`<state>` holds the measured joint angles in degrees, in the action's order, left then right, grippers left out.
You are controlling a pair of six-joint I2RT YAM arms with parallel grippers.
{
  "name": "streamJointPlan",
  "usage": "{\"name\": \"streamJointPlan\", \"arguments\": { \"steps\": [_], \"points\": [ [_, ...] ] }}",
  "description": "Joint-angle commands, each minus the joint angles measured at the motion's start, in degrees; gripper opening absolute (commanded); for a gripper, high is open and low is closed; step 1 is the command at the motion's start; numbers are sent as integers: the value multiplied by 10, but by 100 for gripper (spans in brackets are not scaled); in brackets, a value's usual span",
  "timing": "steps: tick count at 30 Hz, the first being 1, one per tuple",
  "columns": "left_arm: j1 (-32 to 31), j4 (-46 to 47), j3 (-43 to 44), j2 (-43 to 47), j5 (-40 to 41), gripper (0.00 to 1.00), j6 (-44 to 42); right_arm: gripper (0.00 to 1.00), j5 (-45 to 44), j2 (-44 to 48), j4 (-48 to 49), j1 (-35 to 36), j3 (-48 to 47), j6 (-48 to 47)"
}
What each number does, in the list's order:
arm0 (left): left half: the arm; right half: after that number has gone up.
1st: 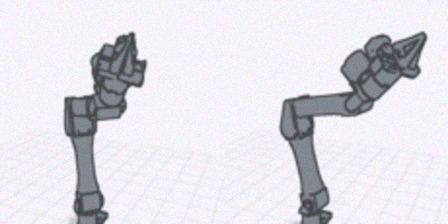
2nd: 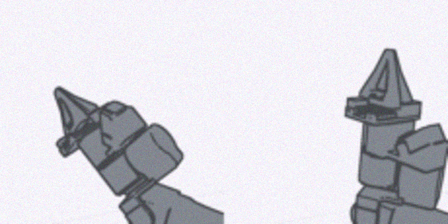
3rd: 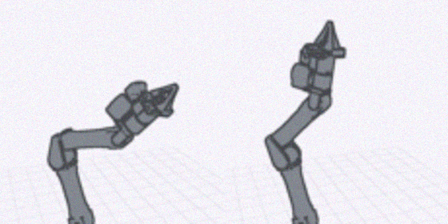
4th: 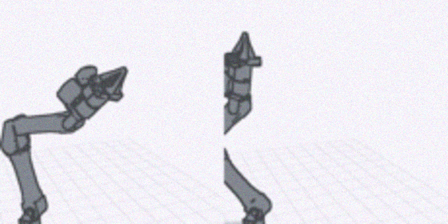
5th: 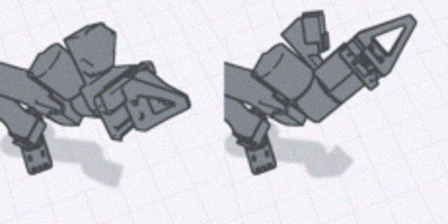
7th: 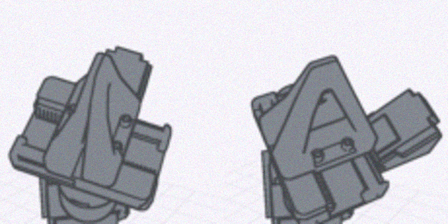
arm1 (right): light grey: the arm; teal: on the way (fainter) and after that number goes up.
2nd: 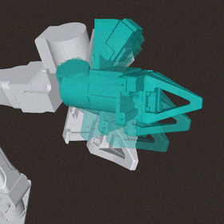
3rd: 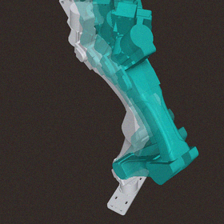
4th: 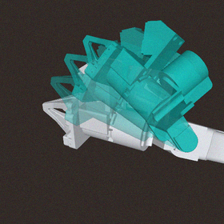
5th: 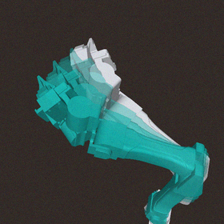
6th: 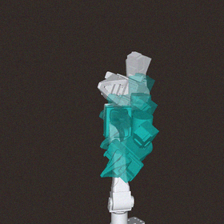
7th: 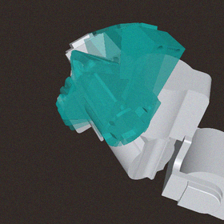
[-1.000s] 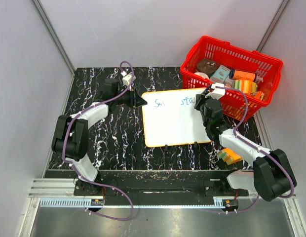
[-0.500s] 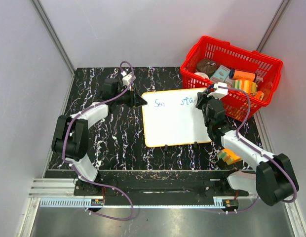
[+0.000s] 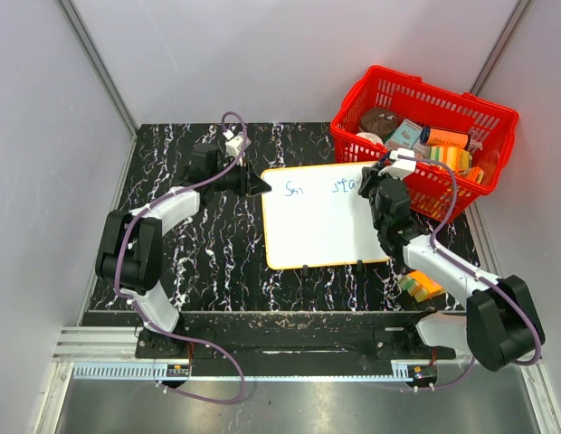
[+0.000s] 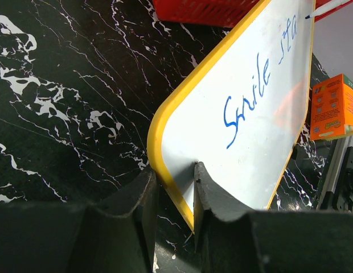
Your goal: Write a sentence on the whiteboard
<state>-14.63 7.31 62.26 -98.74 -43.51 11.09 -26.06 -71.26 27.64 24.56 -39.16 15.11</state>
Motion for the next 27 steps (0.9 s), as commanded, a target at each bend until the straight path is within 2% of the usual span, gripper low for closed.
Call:
{"name": "streamJointPlan", "arguments": {
  "steps": [1, 27],
  "points": [
    [-33, -63, -19, -37, 78, 0, -100, 0, -16, -4, 35, -4, -33, -14],
    [-33, -67, -17, -37, 80, 0, -102, 0, -38, -27, 36, -4, -16, -12]
  ]
}}
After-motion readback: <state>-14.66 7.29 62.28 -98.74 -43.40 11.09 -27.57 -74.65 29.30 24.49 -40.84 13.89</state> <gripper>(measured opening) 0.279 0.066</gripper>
